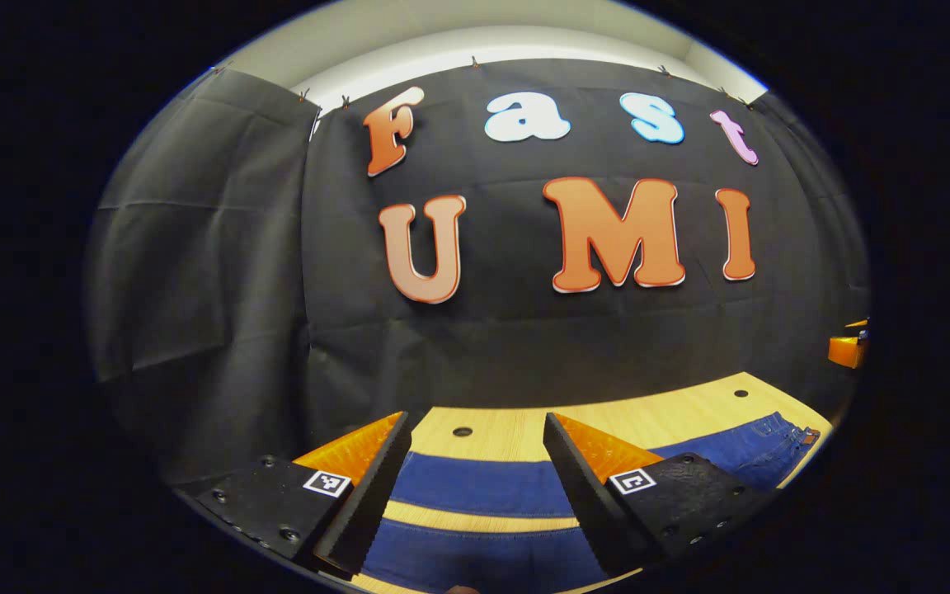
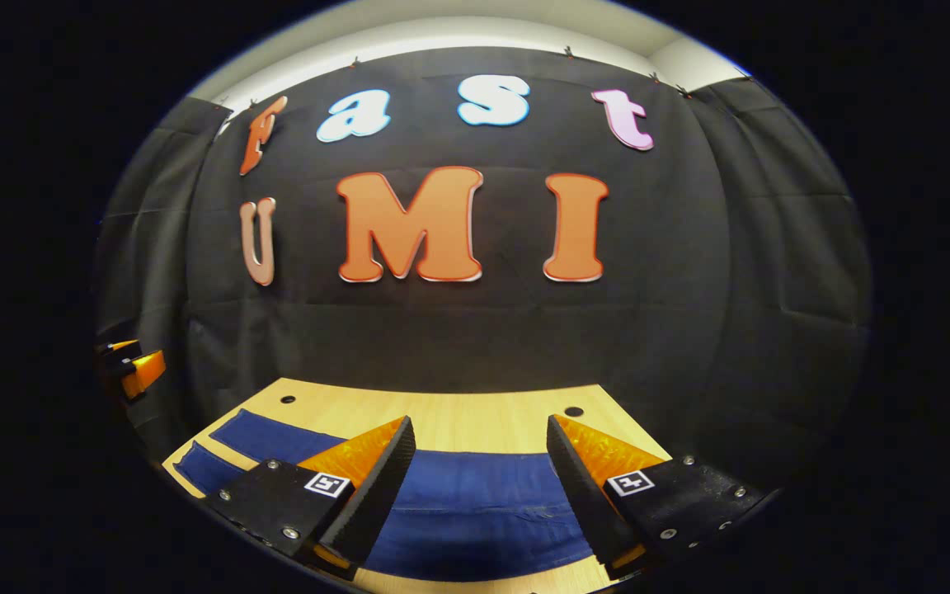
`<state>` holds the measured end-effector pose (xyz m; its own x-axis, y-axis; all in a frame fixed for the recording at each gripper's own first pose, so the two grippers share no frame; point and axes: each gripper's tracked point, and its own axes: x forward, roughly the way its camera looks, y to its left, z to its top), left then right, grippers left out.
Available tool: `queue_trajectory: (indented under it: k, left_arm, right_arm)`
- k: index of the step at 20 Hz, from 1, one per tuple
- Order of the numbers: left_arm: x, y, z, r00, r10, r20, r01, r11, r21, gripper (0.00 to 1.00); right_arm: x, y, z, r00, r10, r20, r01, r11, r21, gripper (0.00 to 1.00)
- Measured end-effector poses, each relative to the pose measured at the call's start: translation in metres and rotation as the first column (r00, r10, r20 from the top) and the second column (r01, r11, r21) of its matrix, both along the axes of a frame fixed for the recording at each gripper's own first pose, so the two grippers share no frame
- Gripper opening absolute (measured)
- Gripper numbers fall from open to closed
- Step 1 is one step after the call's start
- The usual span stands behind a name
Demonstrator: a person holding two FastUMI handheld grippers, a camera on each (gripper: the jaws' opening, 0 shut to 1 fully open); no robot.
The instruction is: Grasp the waist and the cuffs of the jeans and fold them to make the two legs overlap; first hold the waist and fold one-third of the jeans toward the cuffs, then hold the cuffs and fold the remaining one-third in the same direction to finish folding.
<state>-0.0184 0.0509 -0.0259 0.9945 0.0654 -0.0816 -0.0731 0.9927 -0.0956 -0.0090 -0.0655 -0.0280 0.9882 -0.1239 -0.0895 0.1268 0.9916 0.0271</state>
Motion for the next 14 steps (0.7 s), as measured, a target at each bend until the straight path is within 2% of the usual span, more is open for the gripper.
queue_trajectory:
  k: [3, 6, 9, 12, 14]
  left_arm:
    - [-0.008, 0.027, -0.035, 0.995, 0.02, -0.102, -0.028, 0.997, -0.077, 0.98]
    - [-0.016, 0.045, -0.079, 0.974, 0.03, -0.224, -0.071, 0.981, -0.179, 0.98]
    - [-0.023, 0.06, -0.118, 0.945, 0.003, -0.326, -0.099, 0.955, -0.279, 0.99]
    - [-0.036, 0.07, -0.17, 0.894, -0.046, -0.446, -0.169, 0.886, -0.432, 0.97]
    - [-0.053, 0.075, -0.206, 0.828, -0.102, -0.551, -0.25, 0.812, -0.527, 0.97]
  right_arm:
    - [-0.003, -0.026, -0.023, 0.996, -0.045, -0.076, 0.051, 0.995, 0.086, 0.98]
    - [-0.009, -0.042, -0.05, 0.985, -0.065, -0.162, 0.095, 0.979, 0.183, 0.97]
    - [-0.013, -0.051, -0.084, 0.964, -0.054, -0.261, 0.139, 0.937, 0.32, 0.96]
    - [-0.017, -0.056, -0.118, 0.932, -0.022, -0.362, 0.204, 0.857, 0.472, 0.98]
    - [-0.024, -0.061, -0.14, 0.909, -0.003, -0.416, 0.25, 0.803, 0.541, 0.98]
